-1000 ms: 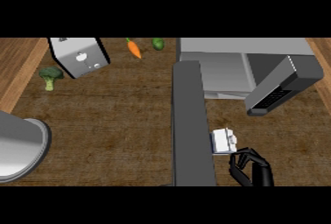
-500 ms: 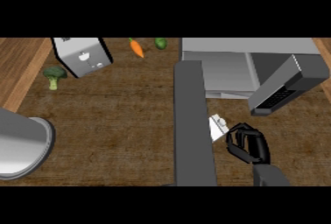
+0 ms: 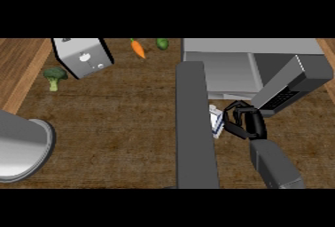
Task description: Pick up the milk, place it into the microwave and close the microwave
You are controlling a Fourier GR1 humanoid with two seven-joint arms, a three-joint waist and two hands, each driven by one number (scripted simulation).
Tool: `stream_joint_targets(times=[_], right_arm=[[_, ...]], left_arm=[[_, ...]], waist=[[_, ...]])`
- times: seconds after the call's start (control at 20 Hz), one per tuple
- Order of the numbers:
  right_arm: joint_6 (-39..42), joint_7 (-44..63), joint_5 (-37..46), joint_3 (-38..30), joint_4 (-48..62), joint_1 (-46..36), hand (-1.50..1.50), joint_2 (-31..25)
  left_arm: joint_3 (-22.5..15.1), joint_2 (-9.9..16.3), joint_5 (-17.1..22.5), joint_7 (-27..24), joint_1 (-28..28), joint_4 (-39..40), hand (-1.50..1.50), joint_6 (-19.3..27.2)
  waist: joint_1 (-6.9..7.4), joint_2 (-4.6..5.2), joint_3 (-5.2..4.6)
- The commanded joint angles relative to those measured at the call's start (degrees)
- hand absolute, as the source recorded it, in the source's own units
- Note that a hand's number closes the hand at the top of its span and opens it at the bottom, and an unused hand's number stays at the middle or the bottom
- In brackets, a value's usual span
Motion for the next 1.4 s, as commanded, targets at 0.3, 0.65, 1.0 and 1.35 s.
stream_joint_targets(times=[0.3, 0.65, 1.0, 1.35], right_arm=[[0.2, 7.5, 0.5, -2.7, 7.9, -14.6, 1.50, -7.1], [-1.4, 12.0, 1.7, -2.5, 11.0, -20.1, 1.50, -8.5], [-13.7, 15.6, 5.4, -0.1, 12.2, -24.6, 1.50, -10.2], [-16.1, 15.2, 4.5, -1.5, 13.1, -23.7, 1.50, -13.2]], left_arm=[[-1.8, -2.0, -4.8, 0.6, -3.6, 1.8, -1.50, -1.8], [-1.5, -1.1, -3.2, -0.3, -5.8, 3.6, -1.50, -3.0], [-1.0, 1.9, -2.6, 0.4, -9.1, 5.2, -1.50, -2.3], [-1.5, 2.3, -2.3, 0.9, -10.6, 4.9, -1.50, -1.3]], waist=[[1.33, 0.72, 0.05], [3.01, 1.46, 0.12], [4.88, 2.54, 0.16], [6.25, 3.81, 0.44]])
